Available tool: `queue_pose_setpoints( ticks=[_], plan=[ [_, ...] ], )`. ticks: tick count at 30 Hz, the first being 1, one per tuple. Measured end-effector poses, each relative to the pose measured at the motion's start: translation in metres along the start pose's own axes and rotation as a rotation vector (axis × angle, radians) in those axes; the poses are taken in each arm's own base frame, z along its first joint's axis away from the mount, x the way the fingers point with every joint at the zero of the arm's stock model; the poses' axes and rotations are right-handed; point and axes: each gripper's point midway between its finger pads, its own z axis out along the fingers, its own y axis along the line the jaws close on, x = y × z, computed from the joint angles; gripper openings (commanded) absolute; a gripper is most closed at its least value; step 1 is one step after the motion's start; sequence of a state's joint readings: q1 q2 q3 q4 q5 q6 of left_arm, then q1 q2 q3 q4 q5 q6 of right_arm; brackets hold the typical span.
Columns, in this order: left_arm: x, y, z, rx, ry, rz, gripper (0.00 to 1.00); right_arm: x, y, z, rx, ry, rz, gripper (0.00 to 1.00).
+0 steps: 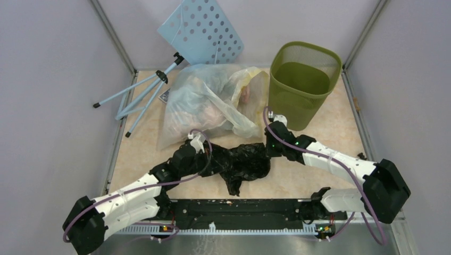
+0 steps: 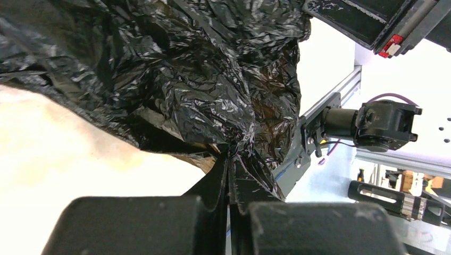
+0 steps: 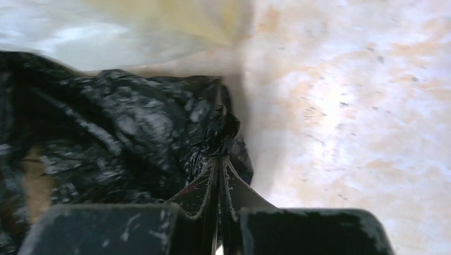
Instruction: Put the trash bags into the trash bin
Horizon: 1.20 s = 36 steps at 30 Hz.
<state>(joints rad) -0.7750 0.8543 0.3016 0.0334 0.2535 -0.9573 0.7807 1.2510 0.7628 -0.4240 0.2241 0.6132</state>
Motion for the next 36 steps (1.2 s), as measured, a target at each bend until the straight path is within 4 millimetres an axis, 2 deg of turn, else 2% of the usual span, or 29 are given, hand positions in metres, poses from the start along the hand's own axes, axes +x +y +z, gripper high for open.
queue_pose_setpoints(
  ticks=[3,11,15,18,22,25,32,36],
  plan=[
    [-0.005,0.003,-0.007,-0.043,-0.026,0.010,0.00,0.003,-0.023,-0.001,0.047,-0.006,0.040,0.00],
    [-0.033,0.020,-0.037,-0.201,-0.195,-0.011,0.00,-0.012,-0.087,-0.028,0.141,-0.163,0.283,0.00],
    [-0.045,0.022,-0.054,-0.214,-0.289,-0.025,0.00,-0.012,-0.102,-0.037,0.162,-0.208,0.363,0.00],
    [-0.054,0.013,-0.063,-0.181,-0.341,-0.006,0.00,-0.012,-0.103,-0.040,0.161,-0.216,0.378,0.00],
    [-0.066,-0.007,-0.072,-0.141,-0.365,0.043,0.00,-0.012,-0.104,-0.042,0.161,-0.215,0.379,0.00],
    [-0.082,-0.034,-0.083,-0.110,-0.387,0.088,0.00,-0.018,-0.102,-0.049,0.160,-0.220,0.372,0.00],
    [-0.133,-0.114,-0.118,-0.035,-0.473,0.193,0.00,-0.073,-0.082,-0.089,0.090,-0.328,0.356,0.00],
    [-0.155,-0.144,-0.135,-0.036,-0.508,0.239,0.00,-0.084,-0.076,-0.103,0.071,-0.337,0.334,0.00]
  ],
)
